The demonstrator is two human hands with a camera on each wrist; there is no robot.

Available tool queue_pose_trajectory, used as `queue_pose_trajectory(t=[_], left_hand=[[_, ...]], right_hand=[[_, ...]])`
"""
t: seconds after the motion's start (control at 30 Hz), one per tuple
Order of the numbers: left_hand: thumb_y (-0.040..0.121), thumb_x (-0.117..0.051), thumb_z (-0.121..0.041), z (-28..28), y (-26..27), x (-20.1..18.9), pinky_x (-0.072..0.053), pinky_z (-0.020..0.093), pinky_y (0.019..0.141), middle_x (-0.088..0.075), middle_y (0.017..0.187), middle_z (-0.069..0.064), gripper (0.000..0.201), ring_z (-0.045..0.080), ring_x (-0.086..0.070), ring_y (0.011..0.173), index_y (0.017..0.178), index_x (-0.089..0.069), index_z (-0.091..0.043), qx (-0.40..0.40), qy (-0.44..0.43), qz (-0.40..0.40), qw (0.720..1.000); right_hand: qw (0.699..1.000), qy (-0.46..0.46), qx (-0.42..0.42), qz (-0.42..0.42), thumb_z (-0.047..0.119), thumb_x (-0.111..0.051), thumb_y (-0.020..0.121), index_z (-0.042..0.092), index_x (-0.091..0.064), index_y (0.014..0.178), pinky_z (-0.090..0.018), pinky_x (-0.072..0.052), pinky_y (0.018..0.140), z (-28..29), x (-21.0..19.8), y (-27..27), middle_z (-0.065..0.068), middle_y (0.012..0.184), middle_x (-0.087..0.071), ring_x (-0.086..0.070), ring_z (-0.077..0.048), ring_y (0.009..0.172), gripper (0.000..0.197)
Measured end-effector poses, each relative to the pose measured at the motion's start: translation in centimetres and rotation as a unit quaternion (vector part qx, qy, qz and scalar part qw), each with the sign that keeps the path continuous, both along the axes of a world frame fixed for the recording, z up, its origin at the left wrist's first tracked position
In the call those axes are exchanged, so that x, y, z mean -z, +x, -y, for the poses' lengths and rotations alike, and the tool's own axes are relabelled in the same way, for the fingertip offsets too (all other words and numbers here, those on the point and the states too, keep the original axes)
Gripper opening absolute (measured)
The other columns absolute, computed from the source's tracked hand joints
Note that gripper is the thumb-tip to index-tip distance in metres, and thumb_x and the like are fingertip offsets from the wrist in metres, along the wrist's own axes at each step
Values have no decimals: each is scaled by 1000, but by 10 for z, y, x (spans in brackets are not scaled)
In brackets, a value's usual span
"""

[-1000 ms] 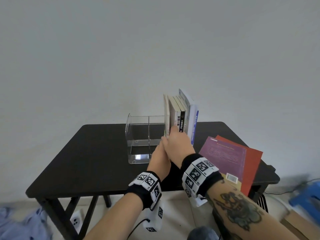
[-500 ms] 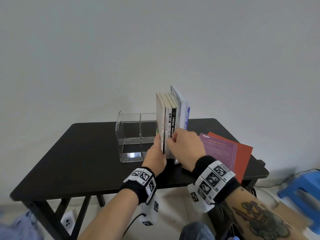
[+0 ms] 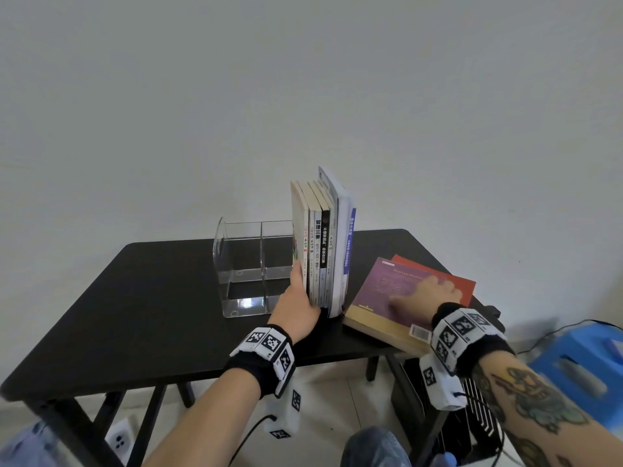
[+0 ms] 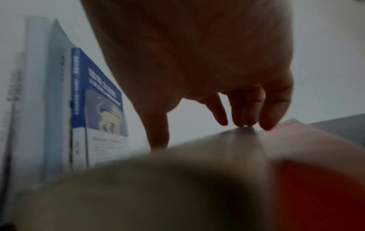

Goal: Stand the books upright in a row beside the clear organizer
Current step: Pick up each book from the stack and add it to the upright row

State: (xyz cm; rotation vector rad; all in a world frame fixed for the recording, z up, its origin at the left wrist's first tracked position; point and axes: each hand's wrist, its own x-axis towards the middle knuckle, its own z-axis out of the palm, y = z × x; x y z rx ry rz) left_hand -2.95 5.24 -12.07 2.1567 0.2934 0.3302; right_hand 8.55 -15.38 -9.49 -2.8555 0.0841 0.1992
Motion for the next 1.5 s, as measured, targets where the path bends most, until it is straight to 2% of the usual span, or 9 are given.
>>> queue_pose_trajectory(t=[0.2, 0.4, 0.57, 0.73, 0.83, 1.17, 1.27, 1.4, 1.5], left_hand=[[90, -60, -9, 0, 1, 0, -43, 34, 102, -59, 133, 4, 89, 23, -59, 119, 153, 1, -26, 2, -1, -3, 1000], [90, -61, -9, 3, 1, 0, -43, 33, 100, -59, 133, 5, 93, 23, -59, 118, 155, 5, -24, -5, -1, -6, 1000], [88, -61, -8, 3, 0, 1, -42, 34, 102, -59, 132, 6, 96, 23, -59, 118, 155, 6, -25, -4, -8, -13, 1000], [88, -61, -10, 1, -2, -1, -44, 34, 98, -62, 127, 6, 96, 25, -62, 113, 154, 6, -29, 4, -2, -11, 1000], [89, -60, -12, -1, -4, -3, -44, 33, 96, -62, 127, 6, 96, 27, -62, 112, 154, 8, -30, 8, 3, -27, 1000], [88, -61, -11, -7, -2, -1, -44, 38, 102, -63, 125, 9, 95, 29, -62, 115, 152, 6, -31, 1, -11, -45, 999], [88, -61, -13, -10, -1, 2, -47, 41, 100, -63, 124, 10, 95, 30, -64, 110, 151, 8, -32, 10, -4, -44, 999], [88, -61, -11, -11, 0, 3, -45, 33, 95, -60, 130, 8, 97, 26, -62, 113, 152, 9, -30, 20, -1, -43, 999], [88, -62, -10, -12, 0, 4, -42, 25, 89, -57, 135, 6, 99, 23, -60, 116, 153, 11, -31, 25, -6, -54, 998]], right_hand=[[998, -9, 30, -57, 90, -59, 51, -2, -34, 143, -39, -51, 95, 12, 9, 16, -16, 133, -47, -55, -32, 117, 132], [984, 143, 20, -101, 32, -83, 75, -4, -63, 117, -32, -51, 62, 30, 11, 35, -20, 110, -67, -64, -32, 89, 58], [972, 191, 18, -137, 15, -77, 82, 7, -58, 90, -29, -42, 53, 31, 9, 37, -14, 99, -56, -50, -20, 64, 23], [964, 189, 1, -186, 10, -72, 85, 8, -57, 84, -38, -50, 77, 31, 2, 43, -8, 79, -54, -50, -20, 65, 15], [948, 237, 7, -212, 11, -78, 73, -3, -64, 91, -32, -54, 53, 35, -2, 40, -19, 74, -70, -66, -29, 56, 27], [941, 309, -84, 109, 18, -65, 79, 2, -62, 78, -20, -37, 37, 0, -90, -13, -8, 54, -62, -54, -21, 39, 16], [899, 330, -101, 269, 23, -63, 83, 9, -59, 90, -17, -35, 40, -5, -125, -39, 4, 72, -61, -56, -15, 58, 17], [768, 424, -101, 470, 29, -62, 85, 17, -44, 95, -9, -33, 53, -19, -168, -75, 18, 71, -50, -51, 0, 62, 23], [684, 531, -144, 479, 31, -72, 78, 24, -49, 93, -13, -51, 72, -34, -184, -96, 21, 78, -62, -61, 10, 68, 28]])
